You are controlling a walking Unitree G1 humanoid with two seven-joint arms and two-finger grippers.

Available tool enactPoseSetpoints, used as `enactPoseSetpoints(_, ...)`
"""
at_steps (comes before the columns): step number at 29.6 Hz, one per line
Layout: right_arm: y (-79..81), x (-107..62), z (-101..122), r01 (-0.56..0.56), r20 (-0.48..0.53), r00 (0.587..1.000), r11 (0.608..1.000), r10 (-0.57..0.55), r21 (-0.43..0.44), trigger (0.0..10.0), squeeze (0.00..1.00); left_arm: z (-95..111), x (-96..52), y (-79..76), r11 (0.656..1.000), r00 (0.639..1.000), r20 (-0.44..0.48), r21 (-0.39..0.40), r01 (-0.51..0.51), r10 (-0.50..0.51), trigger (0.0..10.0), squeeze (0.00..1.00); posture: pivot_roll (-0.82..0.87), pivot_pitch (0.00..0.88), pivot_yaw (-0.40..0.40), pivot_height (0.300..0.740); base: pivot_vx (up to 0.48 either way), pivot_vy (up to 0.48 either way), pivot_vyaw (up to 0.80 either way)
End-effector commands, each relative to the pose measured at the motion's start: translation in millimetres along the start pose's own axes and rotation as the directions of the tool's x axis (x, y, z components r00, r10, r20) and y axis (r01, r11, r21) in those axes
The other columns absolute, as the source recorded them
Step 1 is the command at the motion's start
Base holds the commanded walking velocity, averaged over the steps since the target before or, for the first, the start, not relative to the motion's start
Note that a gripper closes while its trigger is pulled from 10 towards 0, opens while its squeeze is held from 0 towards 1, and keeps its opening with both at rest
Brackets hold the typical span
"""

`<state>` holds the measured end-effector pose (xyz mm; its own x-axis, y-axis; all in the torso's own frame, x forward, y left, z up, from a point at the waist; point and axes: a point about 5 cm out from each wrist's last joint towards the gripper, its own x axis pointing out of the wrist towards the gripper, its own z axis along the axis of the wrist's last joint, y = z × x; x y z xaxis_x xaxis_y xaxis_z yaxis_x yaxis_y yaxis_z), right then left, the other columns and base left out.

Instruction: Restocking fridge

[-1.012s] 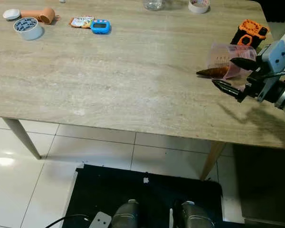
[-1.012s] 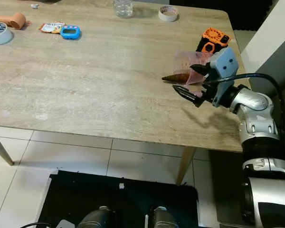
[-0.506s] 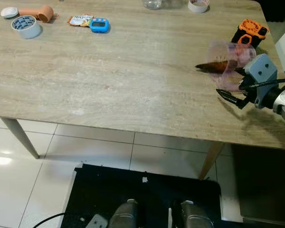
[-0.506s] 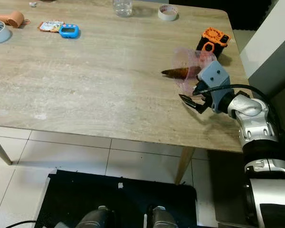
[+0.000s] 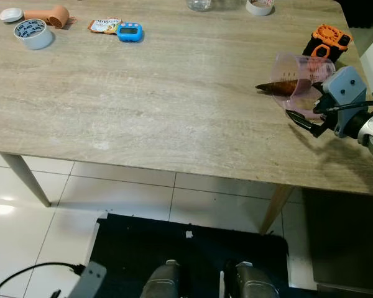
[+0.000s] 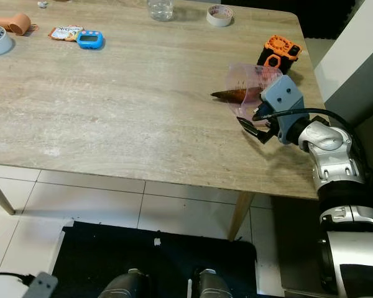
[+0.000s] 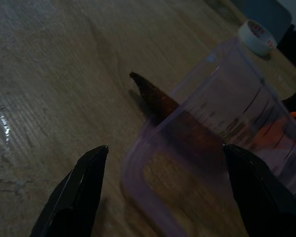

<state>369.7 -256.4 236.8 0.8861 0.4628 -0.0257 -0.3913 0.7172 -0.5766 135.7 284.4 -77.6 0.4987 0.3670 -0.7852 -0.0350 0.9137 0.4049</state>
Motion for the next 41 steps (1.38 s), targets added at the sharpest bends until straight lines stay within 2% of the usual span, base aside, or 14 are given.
enactPoseSetpoints(1, -1.1, -7.3, -8.8, 0.008, -0.034, 0.999, 1.000, -0.008, -0.015, 10.0, 0.00, -8.5, -4.2, -24.8, 0.986, 0.994, -0.002, -0.122, 0.109, -0.110, 10.0, 0.00, 0.00, 0.284, -0.051, 0.740, 0.000, 0.000, 0.00)
enactPoseSetpoints(2, 0.9, -7.8, -10.9, -0.004, -0.050, 0.999, 0.999, 0.002, -0.037, 10.0, 0.00, -5.7, -5.2, -34.8, 0.978, 0.987, 0.017, -0.130, 0.161, -0.160, 10.0, 0.00, 0.00, 0.284, -0.051, 0.740, 0.000, 0.000, 0.00)
enactPoseSetpoints(5, 1.2, -7.8, -11.3, -0.007, -0.053, 0.999, 0.999, 0.005, -0.041, 10.0, 0.00, -5.3, -5.3, -36.3, 0.977, 0.986, 0.019, -0.129, 0.169, -0.168, 10.0, 0.00, 0.00, 0.284, -0.051, 0.740, 0.000, 0.000, 0.00)
enactPoseSetpoints(9, 17.6, -6.5, -21.3, -0.078, -0.096, 0.993, 0.996, 0.073, -0.043, 10.0, 0.00, -7.4, -11.3, -63.5, 0.955, 0.962, 0.033, -0.117, 0.272, -0.270, 10.0, 0.00, -0.01, 0.300, -0.059, 0.740, 0.000, 0.000, 0.00)
enactPoseSetpoints(13, 22.1, -5.7, -23.8, -0.093, -0.103, 0.991, 0.995, 0.090, -0.030, 10.0, 0.00, -9.5, -13.2, -68.7, 0.949, 0.956, 0.037, -0.108, 0.295, -0.292, 10.0, 0.00, -0.01, 0.309, -0.062, 0.740, 0.000, 0.000, 0.00)
enactPoseSetpoints(18, 28.1, -0.1, -24.0, -0.125, -0.067, 0.989, 0.988, 0.132, 0.092, 10.0, 0.00, -18.2, -15.9, -69.3, 0.944, 0.950, 0.027, -0.102, 0.313, -0.312, 10.0, 0.00, -0.01, 0.328, -0.071, 0.740, 0.000, 0.000, 0.00)
enactPoseSetpoints(26, 19.5, 10.3, -17.2, -0.068, -0.076, 0.994, 0.990, 0.078, 0.119, 10.0, 0.00, -23.4, -18.4, -73.0, 0.940, 0.943, 0.020, -0.078, 0.333, -0.332, 10.0, 0.00, -0.01, 0.348, -0.085, 0.740, 0.000, 0.000, 0.00)
enactPoseSetpoints(32, 22.2, 18.1, -18.2, -0.068, -0.136, 0.987, 0.989, 0.086, 0.131, 10.0, 0.00, -25.9, -20.6, -78.1, 0.935, 0.938, 0.018, -0.074, 0.346, -0.346, 10.0, 0.00, -0.01, 0.356, -0.090, 0.740, 0.000, 0.000, 0.00)
enactPoseSetpoints(33, 24.1, 19.0, -20.8, -0.075, -0.166, 0.982, 0.989, 0.096, 0.128, 0.0, 0.00, -26.5, -20.9, -78.7, 0.935, 0.938, 0.018, -0.073, 0.348, -0.347, 10.0, 0.00, -0.01, 0.358, -0.092, 0.740, 0.000, 0.000, 0.00)
enactPoseSetpoints(36, 29.5, 20.3, -26.4, -0.103, -0.214, 0.968, 0.987, 0.129, 0.127, 0.0, 0.00, -27.6, -21.7, -79.9, 0.934, 0.936, 0.018, -0.072, 0.351, -0.351, 10.0, 0.00, -0.01, 0.359, -0.095, 0.740, 0.000, 0.000, 0.00)
enactPoseSetpoints(41, 37.4, 24.3, -26.6, -0.121, -0.197, 0.968, 0.979, 0.153, 0.162, 0.0, 0.00, -30.0, -22.4, -79.7, 0.934, 0.937, 0.013, -0.073, 0.350, -0.350, 10.0, 0.00, 0.00, 0.356, -0.097, 0.740, 0.000, 0.000, 0.00)
